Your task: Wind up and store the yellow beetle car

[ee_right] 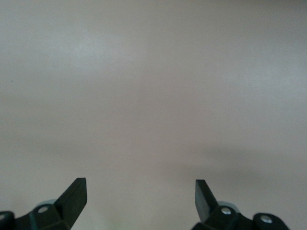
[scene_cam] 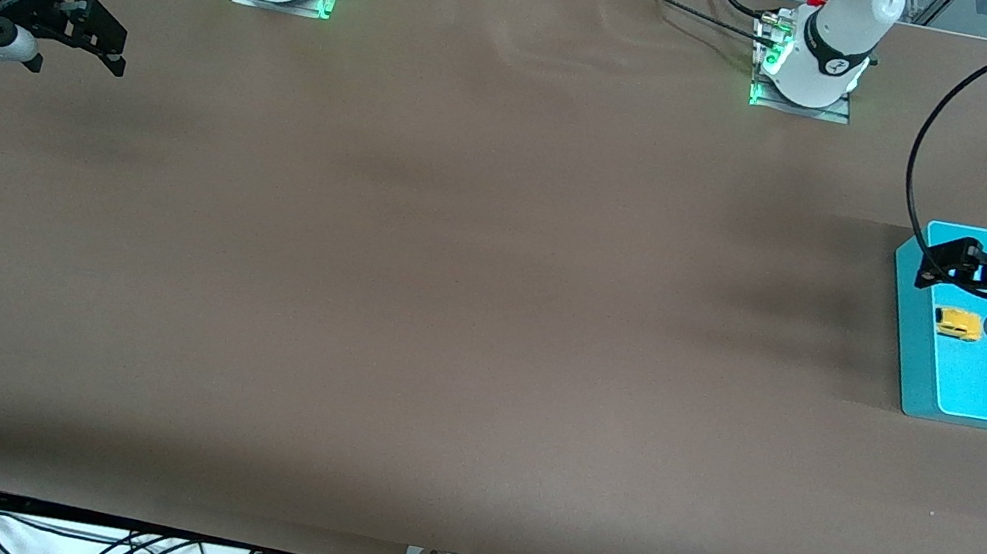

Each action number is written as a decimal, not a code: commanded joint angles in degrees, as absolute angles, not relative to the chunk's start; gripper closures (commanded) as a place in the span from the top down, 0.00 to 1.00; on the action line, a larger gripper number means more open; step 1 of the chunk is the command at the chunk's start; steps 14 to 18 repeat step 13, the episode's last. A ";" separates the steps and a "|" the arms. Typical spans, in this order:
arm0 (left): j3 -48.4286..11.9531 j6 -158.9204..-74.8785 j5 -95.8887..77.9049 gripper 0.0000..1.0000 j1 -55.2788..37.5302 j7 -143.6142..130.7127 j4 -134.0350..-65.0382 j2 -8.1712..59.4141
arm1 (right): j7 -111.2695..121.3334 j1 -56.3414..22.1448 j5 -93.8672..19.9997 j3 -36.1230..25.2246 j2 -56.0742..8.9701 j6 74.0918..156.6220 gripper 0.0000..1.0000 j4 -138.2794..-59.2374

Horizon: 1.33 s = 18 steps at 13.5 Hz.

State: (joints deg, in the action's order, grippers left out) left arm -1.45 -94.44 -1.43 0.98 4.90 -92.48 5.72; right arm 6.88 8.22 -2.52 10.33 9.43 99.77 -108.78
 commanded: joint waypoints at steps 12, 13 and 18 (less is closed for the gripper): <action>-0.53 -97.03 -1.24 1.00 1.15 0.26 -99.93 -0.18 | 8.09 8.00 -3.34 10.11 10.37 98.70 1.00 -108.46; -0.61 -97.12 0.34 1.00 0.97 0.35 -99.84 -0.18 | 8.09 8.00 -3.25 10.11 10.37 98.70 1.00 -108.46; -0.61 -97.12 0.34 1.00 0.97 0.35 -99.84 -0.18 | 8.09 8.00 -3.25 10.11 10.37 98.70 1.00 -108.46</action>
